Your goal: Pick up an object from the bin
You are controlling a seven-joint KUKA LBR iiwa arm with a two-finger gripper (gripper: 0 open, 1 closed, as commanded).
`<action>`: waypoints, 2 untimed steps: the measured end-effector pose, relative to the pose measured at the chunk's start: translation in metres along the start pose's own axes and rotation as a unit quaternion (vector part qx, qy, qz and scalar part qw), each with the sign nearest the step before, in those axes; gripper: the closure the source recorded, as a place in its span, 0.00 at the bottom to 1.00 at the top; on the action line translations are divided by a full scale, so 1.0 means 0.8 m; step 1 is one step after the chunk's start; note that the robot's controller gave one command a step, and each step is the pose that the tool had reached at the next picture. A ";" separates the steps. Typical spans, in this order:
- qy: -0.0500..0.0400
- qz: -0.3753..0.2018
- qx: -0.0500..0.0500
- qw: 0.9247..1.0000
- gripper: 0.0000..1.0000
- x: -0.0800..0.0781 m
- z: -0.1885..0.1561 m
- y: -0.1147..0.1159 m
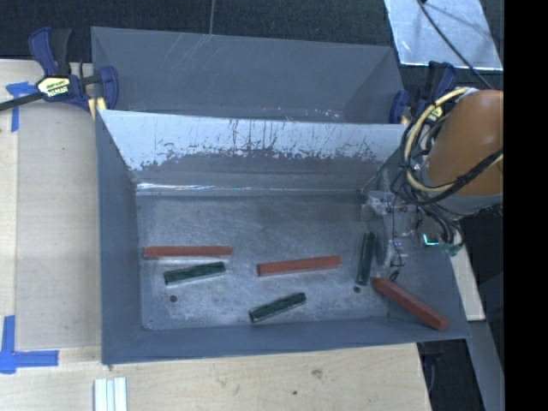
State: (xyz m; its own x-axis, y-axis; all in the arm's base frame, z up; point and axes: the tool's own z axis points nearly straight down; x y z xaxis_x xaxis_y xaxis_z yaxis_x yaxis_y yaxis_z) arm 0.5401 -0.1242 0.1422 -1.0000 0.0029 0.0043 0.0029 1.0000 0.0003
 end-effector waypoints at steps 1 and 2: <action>-0.001 -0.063 -0.001 0.998 0.00 -0.031 0.094 0.070; -0.006 -0.063 -0.001 0.998 0.00 -0.032 0.050 0.152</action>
Offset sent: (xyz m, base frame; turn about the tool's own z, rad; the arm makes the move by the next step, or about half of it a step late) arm 0.0247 0.0527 -0.0722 -0.1206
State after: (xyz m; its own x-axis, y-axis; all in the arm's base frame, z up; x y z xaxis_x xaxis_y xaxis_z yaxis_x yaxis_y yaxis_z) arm 0.5660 -0.0025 0.1023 -0.9924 -0.1224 -0.0086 -0.1224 0.9925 0.0026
